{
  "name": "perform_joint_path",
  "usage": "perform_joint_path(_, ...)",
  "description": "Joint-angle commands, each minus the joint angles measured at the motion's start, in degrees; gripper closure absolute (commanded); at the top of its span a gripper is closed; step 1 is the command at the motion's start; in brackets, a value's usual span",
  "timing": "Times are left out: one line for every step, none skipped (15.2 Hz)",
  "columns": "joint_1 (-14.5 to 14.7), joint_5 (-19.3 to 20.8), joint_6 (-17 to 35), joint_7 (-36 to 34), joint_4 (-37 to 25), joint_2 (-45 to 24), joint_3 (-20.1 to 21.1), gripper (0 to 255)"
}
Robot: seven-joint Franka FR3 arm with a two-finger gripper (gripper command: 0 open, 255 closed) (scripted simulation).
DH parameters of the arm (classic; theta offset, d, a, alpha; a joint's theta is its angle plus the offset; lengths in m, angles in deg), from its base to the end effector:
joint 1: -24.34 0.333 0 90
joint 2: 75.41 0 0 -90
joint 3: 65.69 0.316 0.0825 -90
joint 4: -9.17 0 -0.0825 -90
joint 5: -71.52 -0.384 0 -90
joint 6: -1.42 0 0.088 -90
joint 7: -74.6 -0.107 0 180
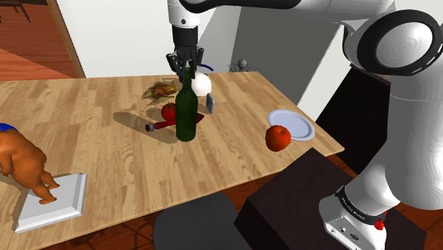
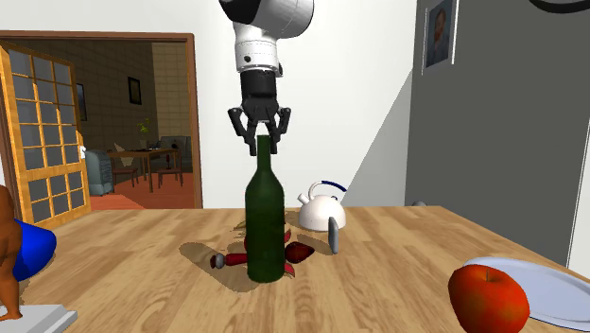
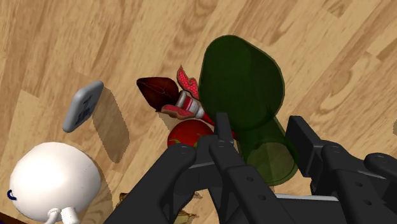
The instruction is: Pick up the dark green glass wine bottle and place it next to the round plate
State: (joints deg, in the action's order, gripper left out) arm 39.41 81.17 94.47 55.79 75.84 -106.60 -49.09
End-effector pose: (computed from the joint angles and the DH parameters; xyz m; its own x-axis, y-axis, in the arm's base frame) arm 0.6315 0.3093 0.4861 0.9781 0.2009 -0.0545 0.2031 -0.9784 0.0384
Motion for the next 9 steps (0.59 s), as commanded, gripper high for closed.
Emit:
perform_joint_path(0.18, 0.02, -1.65, 0.11, -1.86, -0.19, 0.00, 255)
perform_joint_path(0.31, 0.06, -2.54, 0.16, -2.94, -0.37, 0.00, 255)
perform_joint_path(0.45, 0.10, -3.44, 0.21, -4.07, -0.58, -0.01, 255)
perform_joint_path(0.61, 0.15, -4.37, 0.26, -5.24, -0.82, -0.02, 255)
perform_joint_path(0.77, 0.20, -5.32, 0.31, -6.48, -1.10, -0.04, 255)
perform_joint_path(0.86, 0.24, -5.81, 0.34, -7.13, -1.25, -0.05, 255)
perform_joint_path(-0.41, -0.11, -4.92, 1.38, -4.87, 0.18, -0.18, 255)
perform_joint_path(-1.65, -0.42, -4.13, 2.44, -2.84, 1.47, -0.31, 255)
perform_joint_path(-2.83, -0.72, -3.42, 3.53, -1.01, 2.66, -0.49, 255)
